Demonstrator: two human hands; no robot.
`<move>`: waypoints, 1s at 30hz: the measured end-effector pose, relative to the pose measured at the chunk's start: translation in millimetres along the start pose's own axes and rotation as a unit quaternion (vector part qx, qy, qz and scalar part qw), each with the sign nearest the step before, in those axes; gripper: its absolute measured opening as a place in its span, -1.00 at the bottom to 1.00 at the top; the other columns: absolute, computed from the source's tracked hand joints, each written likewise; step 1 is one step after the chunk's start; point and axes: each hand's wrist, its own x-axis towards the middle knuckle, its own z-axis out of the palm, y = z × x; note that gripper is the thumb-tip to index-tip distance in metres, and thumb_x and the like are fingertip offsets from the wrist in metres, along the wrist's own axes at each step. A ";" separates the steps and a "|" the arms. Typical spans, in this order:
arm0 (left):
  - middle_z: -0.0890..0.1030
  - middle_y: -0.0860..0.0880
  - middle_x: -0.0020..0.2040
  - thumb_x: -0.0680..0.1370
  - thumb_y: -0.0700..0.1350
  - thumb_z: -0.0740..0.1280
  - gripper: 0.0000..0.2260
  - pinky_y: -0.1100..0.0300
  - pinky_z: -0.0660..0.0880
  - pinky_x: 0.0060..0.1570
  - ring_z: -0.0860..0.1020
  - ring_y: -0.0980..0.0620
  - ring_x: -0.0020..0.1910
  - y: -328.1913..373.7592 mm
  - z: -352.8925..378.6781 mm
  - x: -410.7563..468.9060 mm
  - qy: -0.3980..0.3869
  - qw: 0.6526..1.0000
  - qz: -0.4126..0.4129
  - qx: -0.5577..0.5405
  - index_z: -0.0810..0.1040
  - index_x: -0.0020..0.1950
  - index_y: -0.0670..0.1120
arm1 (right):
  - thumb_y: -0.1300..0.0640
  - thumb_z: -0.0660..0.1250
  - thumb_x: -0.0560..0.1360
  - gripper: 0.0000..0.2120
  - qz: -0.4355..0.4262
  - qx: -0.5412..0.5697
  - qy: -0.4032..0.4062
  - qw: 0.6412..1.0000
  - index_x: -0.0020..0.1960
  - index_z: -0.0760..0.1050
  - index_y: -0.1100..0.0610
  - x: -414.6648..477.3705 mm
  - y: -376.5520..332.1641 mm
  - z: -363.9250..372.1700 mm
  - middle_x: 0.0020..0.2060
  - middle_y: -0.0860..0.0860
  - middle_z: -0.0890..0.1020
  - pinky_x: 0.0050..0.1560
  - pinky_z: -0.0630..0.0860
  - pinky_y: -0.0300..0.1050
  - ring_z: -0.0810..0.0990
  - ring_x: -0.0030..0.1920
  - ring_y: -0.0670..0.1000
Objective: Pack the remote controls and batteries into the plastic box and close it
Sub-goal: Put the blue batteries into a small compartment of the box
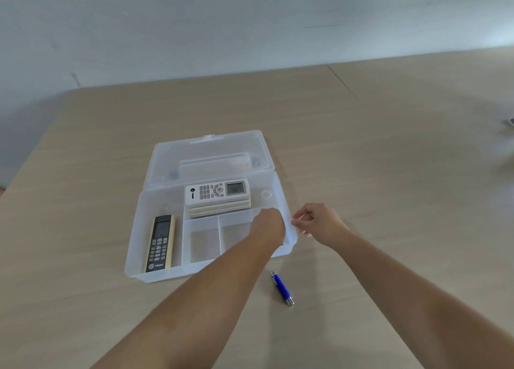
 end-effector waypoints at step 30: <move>0.63 -0.09 0.05 0.54 -0.16 0.13 -0.74 0.08 0.47 -0.16 0.60 -0.21 -0.06 -118.8 27.6 -80.4 0.181 0.964 0.166 0.105 0.44 0.20 -0.13 | 0.06 0.27 0.44 -0.90 0.021 -0.201 -0.055 0.978 -0.23 0.44 0.06 -64.0 31.5 52.7 -0.29 -0.04 0.50 -0.39 0.35 -0.24 0.43 -0.34 -0.02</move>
